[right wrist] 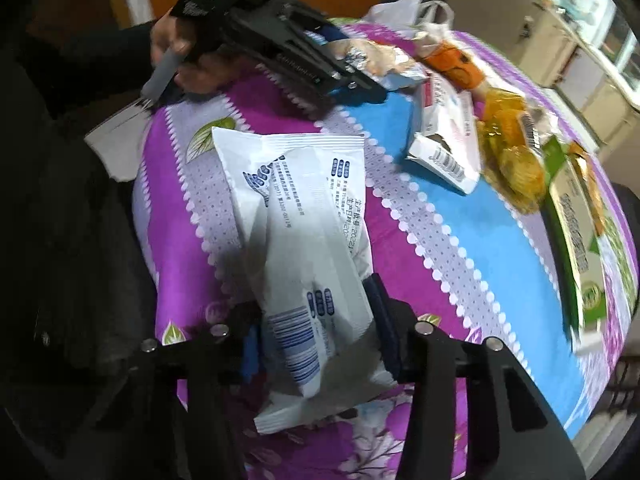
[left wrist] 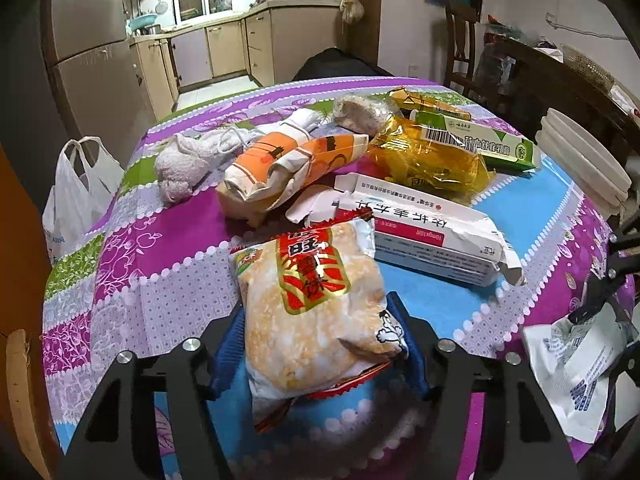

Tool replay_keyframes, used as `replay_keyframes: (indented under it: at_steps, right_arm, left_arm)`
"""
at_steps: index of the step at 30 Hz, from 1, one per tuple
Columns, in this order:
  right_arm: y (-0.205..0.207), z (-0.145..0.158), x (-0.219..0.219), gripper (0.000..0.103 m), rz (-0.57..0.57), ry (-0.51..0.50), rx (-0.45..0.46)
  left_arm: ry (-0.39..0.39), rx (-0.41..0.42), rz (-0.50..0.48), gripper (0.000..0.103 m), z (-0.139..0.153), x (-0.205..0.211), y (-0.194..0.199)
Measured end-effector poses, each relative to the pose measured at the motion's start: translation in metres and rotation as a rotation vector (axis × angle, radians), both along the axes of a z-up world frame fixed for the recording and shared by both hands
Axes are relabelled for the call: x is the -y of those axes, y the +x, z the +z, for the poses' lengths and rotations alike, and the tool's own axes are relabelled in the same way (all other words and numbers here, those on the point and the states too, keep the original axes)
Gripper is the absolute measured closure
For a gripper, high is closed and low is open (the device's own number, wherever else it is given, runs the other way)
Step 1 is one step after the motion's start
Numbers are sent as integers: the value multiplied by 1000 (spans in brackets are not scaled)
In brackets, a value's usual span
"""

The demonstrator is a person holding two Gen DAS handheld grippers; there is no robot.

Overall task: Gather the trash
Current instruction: 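Grasp the snack bag with the left tool while the right tool grasps the white wipes packet, then carry both packets over the white bucket and open the left tool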

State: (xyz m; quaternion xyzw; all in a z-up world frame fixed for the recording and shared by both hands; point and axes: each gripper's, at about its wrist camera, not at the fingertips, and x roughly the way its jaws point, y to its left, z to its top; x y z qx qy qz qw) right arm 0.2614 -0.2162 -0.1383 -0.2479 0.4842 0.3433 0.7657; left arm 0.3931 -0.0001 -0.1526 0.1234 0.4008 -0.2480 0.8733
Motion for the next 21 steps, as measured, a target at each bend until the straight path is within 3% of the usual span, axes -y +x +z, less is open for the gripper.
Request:
replay_keyframes:
  at_steps: [3,8,13,16,21]
  right_arm:
    - [-14,-1,-3,61,-82,17,28]
    - [-26,3,-6,63,-217,78,13]
    - [-30,29,4,63,-339,200,3]
    - [-24,47,24,63,-421,268,3]
    - [-28,75,65,63,-541,296,38]
  left_arm:
    - [16,32,13,46,3,1,-7]
    - [27,42,38,47,9,-6,-21]
    - [18,52,84,47,27,-19,-39]
    - [-7,87,65,47,48,-11,-45]
    - [-25,142,-8,47,77,26,-44]
